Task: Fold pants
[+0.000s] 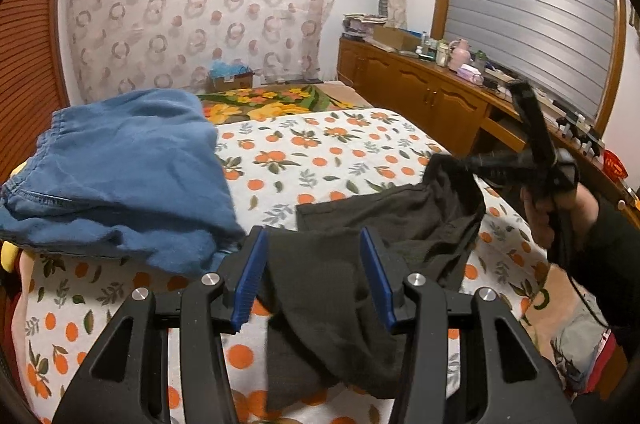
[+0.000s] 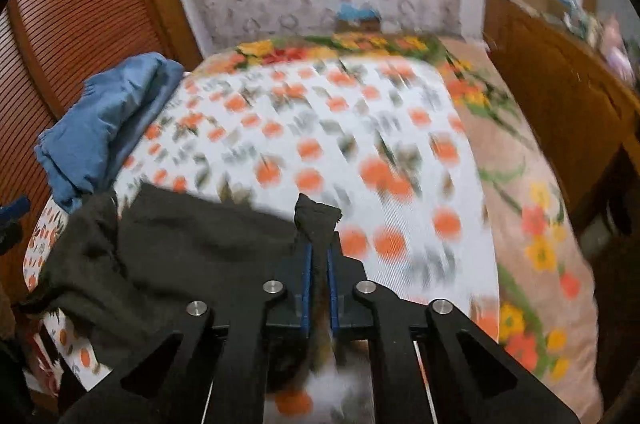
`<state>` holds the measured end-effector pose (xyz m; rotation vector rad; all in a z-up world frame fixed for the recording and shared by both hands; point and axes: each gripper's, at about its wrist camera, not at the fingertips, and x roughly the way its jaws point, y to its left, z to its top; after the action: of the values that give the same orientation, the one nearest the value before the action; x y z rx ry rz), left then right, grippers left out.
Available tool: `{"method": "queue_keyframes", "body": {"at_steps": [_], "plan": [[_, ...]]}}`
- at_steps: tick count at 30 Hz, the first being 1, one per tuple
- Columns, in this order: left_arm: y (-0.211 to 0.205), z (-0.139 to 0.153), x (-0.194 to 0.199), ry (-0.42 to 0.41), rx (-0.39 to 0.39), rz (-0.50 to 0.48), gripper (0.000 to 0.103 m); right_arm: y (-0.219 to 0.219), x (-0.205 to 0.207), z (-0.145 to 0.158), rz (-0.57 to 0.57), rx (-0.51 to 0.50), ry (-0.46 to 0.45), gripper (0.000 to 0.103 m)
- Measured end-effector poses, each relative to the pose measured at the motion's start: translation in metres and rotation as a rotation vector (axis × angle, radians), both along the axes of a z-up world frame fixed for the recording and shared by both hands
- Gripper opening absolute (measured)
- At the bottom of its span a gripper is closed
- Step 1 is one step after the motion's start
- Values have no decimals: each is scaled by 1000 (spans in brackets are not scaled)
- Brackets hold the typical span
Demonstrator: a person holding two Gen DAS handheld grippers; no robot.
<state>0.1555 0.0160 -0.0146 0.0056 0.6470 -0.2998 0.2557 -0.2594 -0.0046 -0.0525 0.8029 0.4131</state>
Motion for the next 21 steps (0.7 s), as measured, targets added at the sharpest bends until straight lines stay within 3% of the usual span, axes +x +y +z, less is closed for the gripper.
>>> {"method": "queue_keyframes", "body": {"at_steps": [7,11,14,21], "plan": [[19,4,17,-6,-4,34,49,50,41,48,97,32,-143,5],[23,0,26,1,0,38,49,64,60,46,74,-20,-167,5],[24,-5,28,9,-7,43,49,72,72,31,71,-46,-124,5],[26,-11,24,9,-23,43,49,82,48,25,63,-21,-93,37]]}}
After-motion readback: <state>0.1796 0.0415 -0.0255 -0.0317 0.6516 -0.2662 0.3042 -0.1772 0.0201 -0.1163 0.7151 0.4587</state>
